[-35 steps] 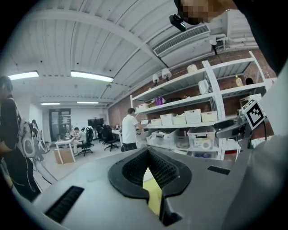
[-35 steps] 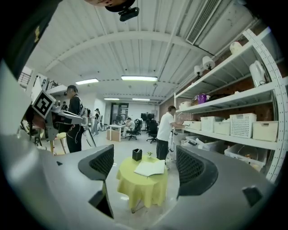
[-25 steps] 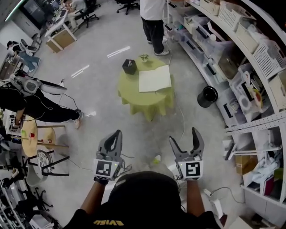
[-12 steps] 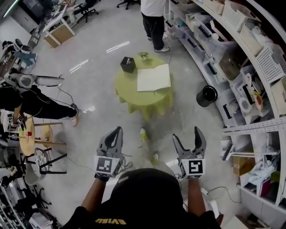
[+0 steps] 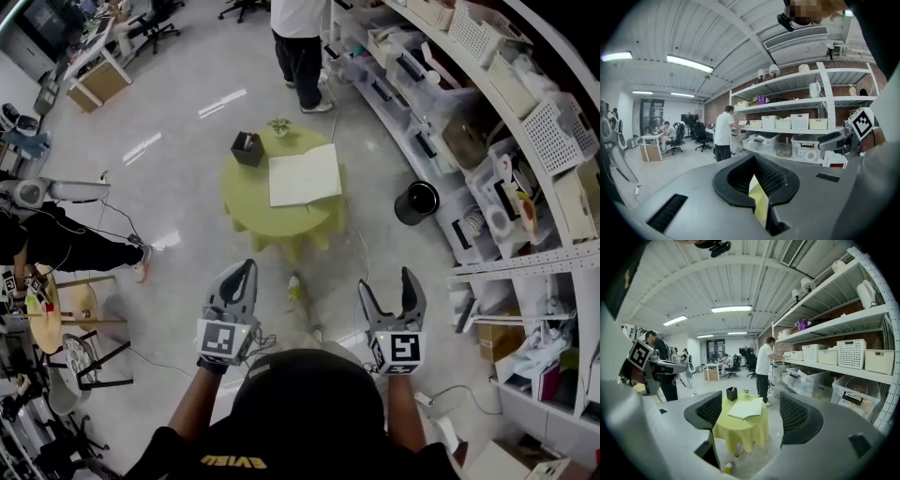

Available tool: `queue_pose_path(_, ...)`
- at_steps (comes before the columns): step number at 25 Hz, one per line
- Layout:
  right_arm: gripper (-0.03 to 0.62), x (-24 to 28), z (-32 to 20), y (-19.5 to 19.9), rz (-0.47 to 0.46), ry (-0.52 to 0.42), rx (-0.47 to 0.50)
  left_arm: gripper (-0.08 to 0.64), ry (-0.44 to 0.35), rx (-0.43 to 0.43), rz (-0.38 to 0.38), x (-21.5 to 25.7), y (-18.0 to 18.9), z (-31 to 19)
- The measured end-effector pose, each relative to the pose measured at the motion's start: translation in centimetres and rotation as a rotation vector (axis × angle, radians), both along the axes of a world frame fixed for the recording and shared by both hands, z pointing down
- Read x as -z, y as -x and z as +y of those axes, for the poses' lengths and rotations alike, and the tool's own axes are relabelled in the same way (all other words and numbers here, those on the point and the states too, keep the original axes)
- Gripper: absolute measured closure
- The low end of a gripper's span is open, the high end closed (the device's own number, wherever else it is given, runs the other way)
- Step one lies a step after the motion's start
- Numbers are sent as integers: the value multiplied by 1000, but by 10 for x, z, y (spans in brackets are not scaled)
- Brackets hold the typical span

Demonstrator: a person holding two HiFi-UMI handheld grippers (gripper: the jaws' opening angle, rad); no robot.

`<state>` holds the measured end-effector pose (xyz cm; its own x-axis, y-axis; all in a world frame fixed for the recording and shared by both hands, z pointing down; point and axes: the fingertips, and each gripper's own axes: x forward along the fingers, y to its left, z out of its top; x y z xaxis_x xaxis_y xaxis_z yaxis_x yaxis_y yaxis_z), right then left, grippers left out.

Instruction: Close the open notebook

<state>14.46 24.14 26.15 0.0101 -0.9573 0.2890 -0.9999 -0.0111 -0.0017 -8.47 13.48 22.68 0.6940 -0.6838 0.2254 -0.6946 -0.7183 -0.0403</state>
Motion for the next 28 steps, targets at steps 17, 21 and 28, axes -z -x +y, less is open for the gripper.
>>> queue_pose_path(17, 258, -1, -134, -18, -249, 48, -103, 543, 50, -27, 62, -17, -3, -143)
queue_pose_path(21, 258, -9, -167, -15, -206, 73, -98, 543, 104, -14, 68, -39, 0, -172)
queue_pose_path(28, 262, -33, -201, -25, -206, 149, -68, 543, 186, -60, 7, -90, -27, -185)
